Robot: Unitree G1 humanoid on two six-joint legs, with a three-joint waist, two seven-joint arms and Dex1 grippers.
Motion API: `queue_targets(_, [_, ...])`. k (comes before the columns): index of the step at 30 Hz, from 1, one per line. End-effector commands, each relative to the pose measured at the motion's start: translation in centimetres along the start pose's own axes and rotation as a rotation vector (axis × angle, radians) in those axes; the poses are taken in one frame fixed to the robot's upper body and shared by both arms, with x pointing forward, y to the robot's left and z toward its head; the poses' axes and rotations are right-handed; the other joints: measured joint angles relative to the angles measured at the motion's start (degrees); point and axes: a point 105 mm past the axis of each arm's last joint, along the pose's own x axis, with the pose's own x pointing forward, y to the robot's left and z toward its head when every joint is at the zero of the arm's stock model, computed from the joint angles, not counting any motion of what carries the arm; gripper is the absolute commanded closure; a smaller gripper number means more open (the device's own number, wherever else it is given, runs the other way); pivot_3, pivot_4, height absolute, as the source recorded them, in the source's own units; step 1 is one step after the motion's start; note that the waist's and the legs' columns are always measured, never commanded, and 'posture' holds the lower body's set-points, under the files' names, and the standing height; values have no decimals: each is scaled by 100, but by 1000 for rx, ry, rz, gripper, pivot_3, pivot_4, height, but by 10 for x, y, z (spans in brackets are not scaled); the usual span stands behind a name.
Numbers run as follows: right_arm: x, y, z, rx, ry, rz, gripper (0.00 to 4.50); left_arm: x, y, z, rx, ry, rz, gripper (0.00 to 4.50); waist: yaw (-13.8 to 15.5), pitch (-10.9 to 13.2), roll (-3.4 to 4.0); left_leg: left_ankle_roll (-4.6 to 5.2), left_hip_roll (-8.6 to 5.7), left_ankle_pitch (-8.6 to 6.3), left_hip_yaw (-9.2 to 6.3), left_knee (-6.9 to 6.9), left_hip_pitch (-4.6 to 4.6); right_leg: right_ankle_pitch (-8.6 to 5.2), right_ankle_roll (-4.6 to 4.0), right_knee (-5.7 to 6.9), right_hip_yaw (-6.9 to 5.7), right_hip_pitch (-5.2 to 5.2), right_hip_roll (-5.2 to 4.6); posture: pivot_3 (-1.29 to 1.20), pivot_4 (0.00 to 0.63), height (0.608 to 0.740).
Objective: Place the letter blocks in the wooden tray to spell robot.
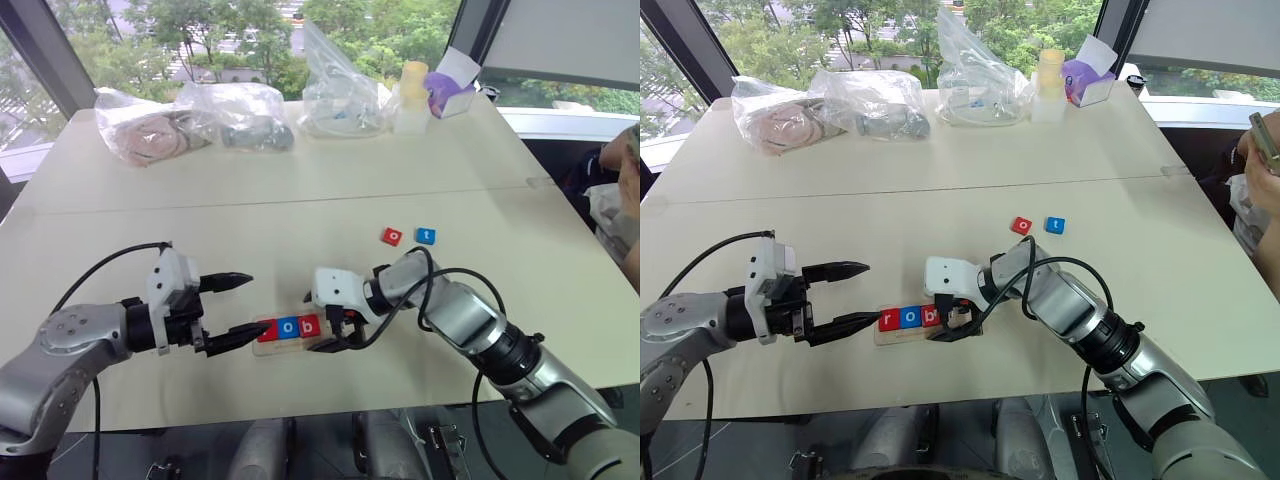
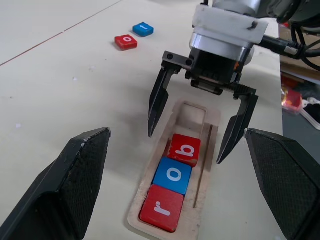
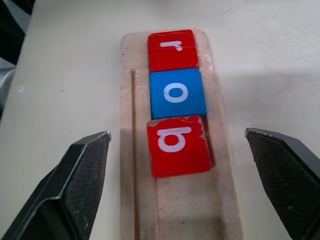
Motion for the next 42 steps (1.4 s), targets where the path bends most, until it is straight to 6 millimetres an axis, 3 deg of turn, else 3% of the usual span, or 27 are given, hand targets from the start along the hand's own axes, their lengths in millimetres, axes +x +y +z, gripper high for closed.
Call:
queue_targets(1, [-1, -8, 7, -41, -22, -41, 60, 0, -3, 8, 32, -20, -9, 0, -1, 0, 0, 0, 0, 0, 0, 0, 0, 0, 0, 0, 0, 0, 0, 0, 150, 740])
queue_targets(10, [2, -18, 7, -37, -32, -79, 60, 1, -3, 8, 32, -21, -6, 0, -4, 0, 0, 0, 0, 0, 0, 0, 1, 2, 3, 3, 0, 0, 1, 0, 150, 740])
queue_targets(22, [-8, -12, 11, -4, -44, -34, 60, 6, 1, 8, 32, -34, -1, 0, 0, 0, 0, 0, 0, 0, 0, 2, 2, 2, 4, 6, 1, 0, 1, 0, 150, 740])
queue_targets(25, [-23, -9, 14, 35, -64, -15, 60, 6, 1, 8, 32, -38, 1, 0, 1, 0, 0, 0, 0, 0, -1, 1, 2, 3, 5, 6, 0, 0, 1, 0, 150, 740])
queue_targets(28, [-44, -20, 17, 108, -102, -77, 60, 8, 2, 8, 31, -43, 4, 0, 9, 0, 0, 0, 0, 0, -1, 2, 1, 3, 5, 6, 0, 2, 0, 0, 150, 740])
queue_targets(31, [-49, -22, 18, 127, -110, -96, 60, 9, 2, 7, 31, -45, 4, 0, 6, -1, -1, 0, 0, 0, -1, 4, 2, -2, -3, 6, 0, 3, 0, 0, 150, 740])
queue_targets(38, [-87, -87, 13, 286, -186, -486, 60, 12, 5, 8, 33, -55, 1, 0, -4, 0, 0, 0, 0, 1, 1, 3, 2, 3, 4, 9, 2, 0, 1, 0, 150, 740])
queue_targets(42, [-111, -114, -19, 453, -93, -731, 60, 14, 6, 9, 39, -59, 1, 0, 24, 0, 0, -3, -1, 2, -1, 1, 1, 3, 1, 9, 1, -1, 1, 0, 150, 740])
